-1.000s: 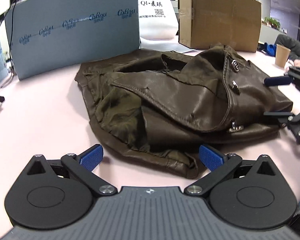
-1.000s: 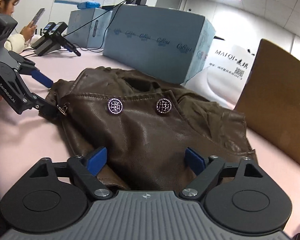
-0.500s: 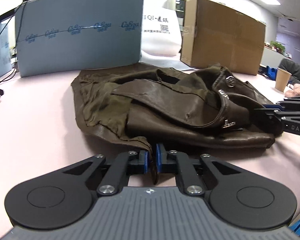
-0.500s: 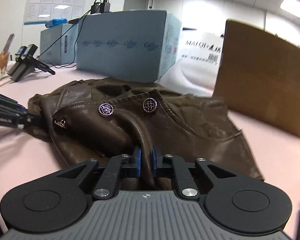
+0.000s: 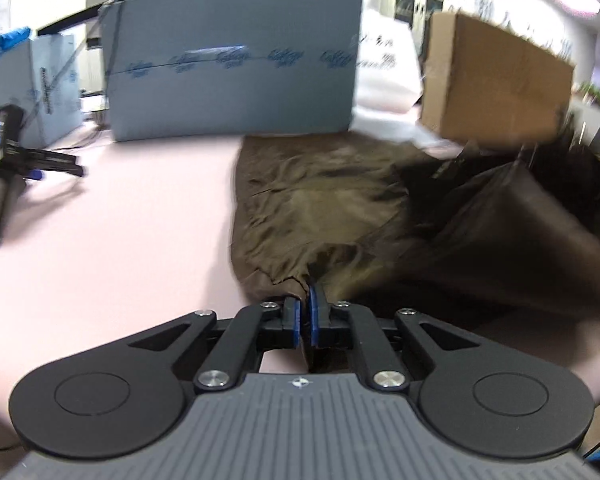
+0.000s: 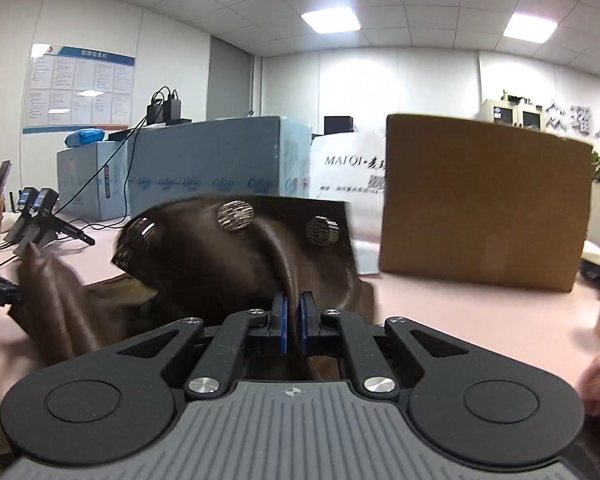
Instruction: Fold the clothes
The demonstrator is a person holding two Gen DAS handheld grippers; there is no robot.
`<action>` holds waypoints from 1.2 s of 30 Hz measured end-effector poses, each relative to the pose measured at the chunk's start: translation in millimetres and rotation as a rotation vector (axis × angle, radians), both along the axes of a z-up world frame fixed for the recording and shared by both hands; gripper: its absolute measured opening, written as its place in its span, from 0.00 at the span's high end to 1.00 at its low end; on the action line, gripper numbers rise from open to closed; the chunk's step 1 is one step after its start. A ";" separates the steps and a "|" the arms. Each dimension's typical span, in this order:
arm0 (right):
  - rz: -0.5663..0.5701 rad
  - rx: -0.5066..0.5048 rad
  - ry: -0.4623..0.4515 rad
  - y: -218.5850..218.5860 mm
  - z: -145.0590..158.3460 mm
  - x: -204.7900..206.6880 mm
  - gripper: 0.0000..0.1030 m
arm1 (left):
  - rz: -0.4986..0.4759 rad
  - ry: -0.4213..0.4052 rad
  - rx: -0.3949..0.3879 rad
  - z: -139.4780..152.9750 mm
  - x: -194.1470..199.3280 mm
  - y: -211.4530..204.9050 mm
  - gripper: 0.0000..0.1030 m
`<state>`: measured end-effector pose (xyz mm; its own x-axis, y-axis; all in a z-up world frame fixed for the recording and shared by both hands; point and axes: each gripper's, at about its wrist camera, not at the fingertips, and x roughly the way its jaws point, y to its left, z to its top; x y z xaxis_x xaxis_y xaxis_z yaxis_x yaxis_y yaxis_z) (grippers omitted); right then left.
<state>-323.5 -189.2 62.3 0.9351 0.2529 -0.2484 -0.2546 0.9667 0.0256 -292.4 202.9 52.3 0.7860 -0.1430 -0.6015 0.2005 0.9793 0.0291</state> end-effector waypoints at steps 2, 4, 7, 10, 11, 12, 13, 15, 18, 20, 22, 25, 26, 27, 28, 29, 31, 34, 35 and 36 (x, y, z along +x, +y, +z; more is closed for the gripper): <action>0.014 0.015 0.026 -1.9 -0.8 -0.2 0.95 | 0.026 0.031 0.007 -5.9 -0.7 11.4 0.95; 0.015 0.006 0.061 1.4 -10.4 5.7 0.95 | 0.044 0.056 0.012 -13.9 -0.5 16.4 0.95; 0.011 -0.011 0.102 5.9 -22.9 14.5 0.95 | 0.041 0.050 0.042 -20.2 -5.1 17.9 0.84; 0.013 -0.015 0.146 6.0 -34.0 22.4 0.94 | 0.081 0.036 0.082 -14.5 -12.9 17.6 0.34; 0.013 -0.018 0.156 5.6 -36.7 24.2 0.94 | 0.081 0.030 0.097 -8.6 -15.8 17.6 0.16; 0.015 -0.020 0.164 5.0 -39.0 25.2 0.93 | 0.073 0.001 0.100 -1.8 -19.8 17.8 0.17; 0.021 -0.020 0.175 4.4 -42.1 26.7 0.87 | 0.068 -0.017 0.103 3.1 -22.7 17.9 0.17; 0.051 0.008 0.211 0.4 -48.9 30.2 0.73 | 0.050 -0.087 0.129 22.2 -27.4 12.5 0.17; 0.108 0.053 0.217 -4.8 -53.4 29.1 0.53 | -0.030 -0.114 0.114 35.8 -19.4 -3.9 0.16; 0.140 0.049 0.212 -2.6 -55.6 27.6 0.43 | -0.110 -0.101 0.090 41.1 -5.8 -23.0 0.16; 0.165 0.043 0.201 -0.5 -55.7 25.3 0.37 | -0.166 -0.071 0.097 33.8 12.0 -43.6 0.16; 0.212 0.070 0.182 0.9 -56.1 25.1 0.26 | -0.223 -0.022 0.105 21.3 37.6 -68.2 0.16; 0.223 0.093 0.185 -0.8 -56.5 25.9 0.24 | -0.237 0.009 0.090 15.5 48.6 -75.7 0.16; 0.223 0.114 0.195 -2.9 -57.0 27.4 0.23 | -0.250 0.041 0.075 9.7 59.7 -83.4 0.16; 0.220 0.136 0.209 -5.3 -57.7 29.4 0.23 | -0.257 0.071 0.054 4.6 69.0 -86.8 0.16; 0.221 0.161 0.223 -8.4 -58.7 31.7 0.23 | -0.260 0.091 0.025 1.3 73.9 -88.4 0.17; 0.235 0.227 0.243 -17.3 -60.0 35.6 0.22 | -0.267 0.120 -0.023 -4.0 82.3 -91.6 0.18; 0.254 0.343 0.277 -31.0 -64.1 42.6 0.22 | -0.284 0.111 -0.027 -7.5 87.5 -98.4 0.18; 0.258 0.379 0.289 -35.5 -65.4 44.5 0.22 | -0.292 0.111 -0.021 -8.6 88.0 -100.4 0.18; 0.260 0.399 0.296 -38.5 -65.8 45.4 0.22 | -0.299 0.112 -0.014 -9.7 88.4 -102.5 0.18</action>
